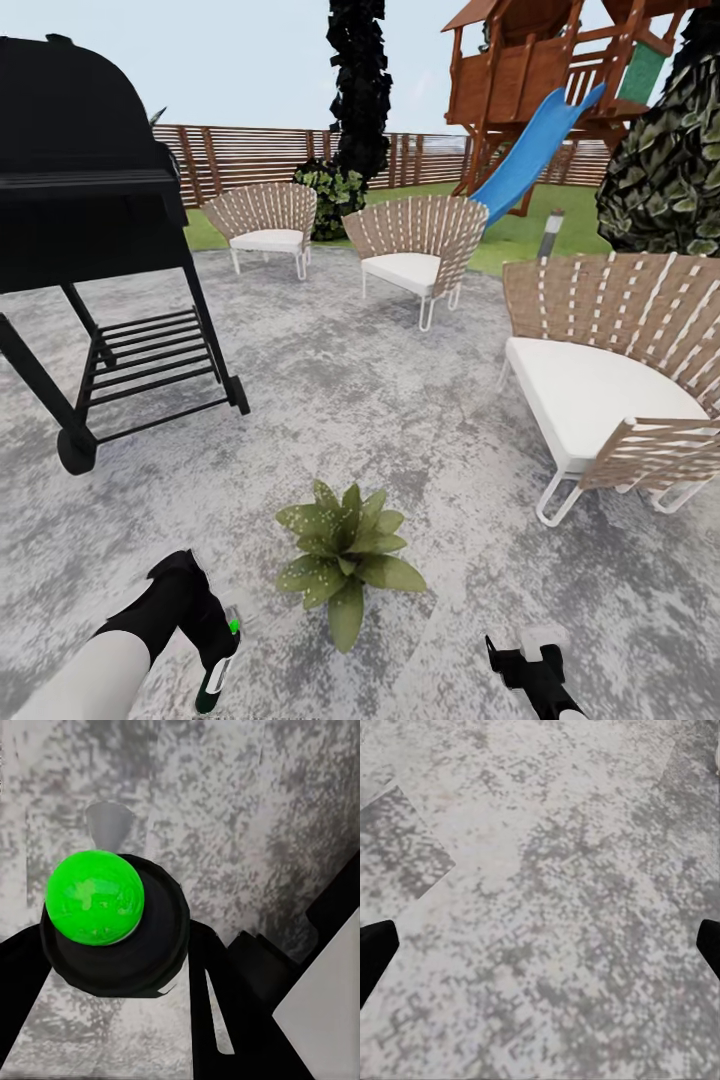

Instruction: Pick up the pesticide atomizer in the garden and spray insectifuge to fully cover both potted plants in the garden.

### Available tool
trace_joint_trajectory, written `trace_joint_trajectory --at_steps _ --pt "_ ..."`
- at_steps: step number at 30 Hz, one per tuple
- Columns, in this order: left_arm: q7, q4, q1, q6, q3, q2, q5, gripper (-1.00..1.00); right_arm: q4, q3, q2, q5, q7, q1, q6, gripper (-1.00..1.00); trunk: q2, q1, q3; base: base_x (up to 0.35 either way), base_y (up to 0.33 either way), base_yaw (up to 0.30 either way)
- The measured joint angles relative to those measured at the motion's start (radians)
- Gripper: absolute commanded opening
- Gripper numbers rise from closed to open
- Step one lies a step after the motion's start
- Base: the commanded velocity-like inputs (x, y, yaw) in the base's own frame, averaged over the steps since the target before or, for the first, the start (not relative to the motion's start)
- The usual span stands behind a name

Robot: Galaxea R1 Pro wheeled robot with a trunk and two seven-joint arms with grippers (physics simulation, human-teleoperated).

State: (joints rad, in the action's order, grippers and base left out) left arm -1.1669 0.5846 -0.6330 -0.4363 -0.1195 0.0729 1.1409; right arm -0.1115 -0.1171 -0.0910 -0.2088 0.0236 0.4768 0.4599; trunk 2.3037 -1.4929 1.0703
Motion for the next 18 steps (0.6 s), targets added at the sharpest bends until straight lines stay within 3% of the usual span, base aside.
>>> trace_joint_trajectory --at_steps 5,9,18 --pt "0.000 0.000 0.000 0.000 0.000 0.000 0.000 -1.00 0.000 0.000 0.000 0.000 0.000 0.000 0.000 1.00 0.000 0.000 0.000 0.000 -0.031 0.271" --pt "0.000 0.000 0.000 0.000 -0.002 -0.001 -0.001 -1.00 -0.001 0.000 -0.001 0.000 0.000 0.000 0.000 1.00 0.000 0.000 0.000 0.000 -0.206 0.246" --pt "0.002 0.000 0.000 0.000 -0.001 -0.001 -0.001 -1.00 0.000 0.000 -0.001 0.000 0.000 0.000 0.000 1.00 0.000 0.000 0.000 -0.070 -0.280 0.029"
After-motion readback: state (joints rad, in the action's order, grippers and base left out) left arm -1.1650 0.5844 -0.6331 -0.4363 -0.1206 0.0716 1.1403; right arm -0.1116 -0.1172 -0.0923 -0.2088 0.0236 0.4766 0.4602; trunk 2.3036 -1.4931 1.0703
